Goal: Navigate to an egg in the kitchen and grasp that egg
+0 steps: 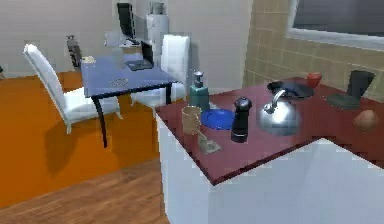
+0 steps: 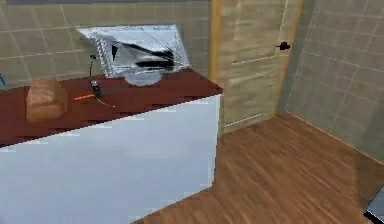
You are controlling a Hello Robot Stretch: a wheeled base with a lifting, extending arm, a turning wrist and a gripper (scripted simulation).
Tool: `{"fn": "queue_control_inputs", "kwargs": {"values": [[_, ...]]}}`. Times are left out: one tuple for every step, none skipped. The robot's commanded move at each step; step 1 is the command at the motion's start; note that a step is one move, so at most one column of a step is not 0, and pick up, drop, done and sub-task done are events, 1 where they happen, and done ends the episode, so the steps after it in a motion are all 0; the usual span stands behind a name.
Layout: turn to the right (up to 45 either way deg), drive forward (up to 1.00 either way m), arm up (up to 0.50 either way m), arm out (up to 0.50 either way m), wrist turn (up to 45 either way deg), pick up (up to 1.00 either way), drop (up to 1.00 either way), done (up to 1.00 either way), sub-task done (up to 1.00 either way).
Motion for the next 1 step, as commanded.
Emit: {"fn": "queue_control_inputs", "kwargs": {"values": [[45.0, 0.00, 0.00, 0.00, 0.0, 0.00, 0.00, 0.00, 0.00]]}}
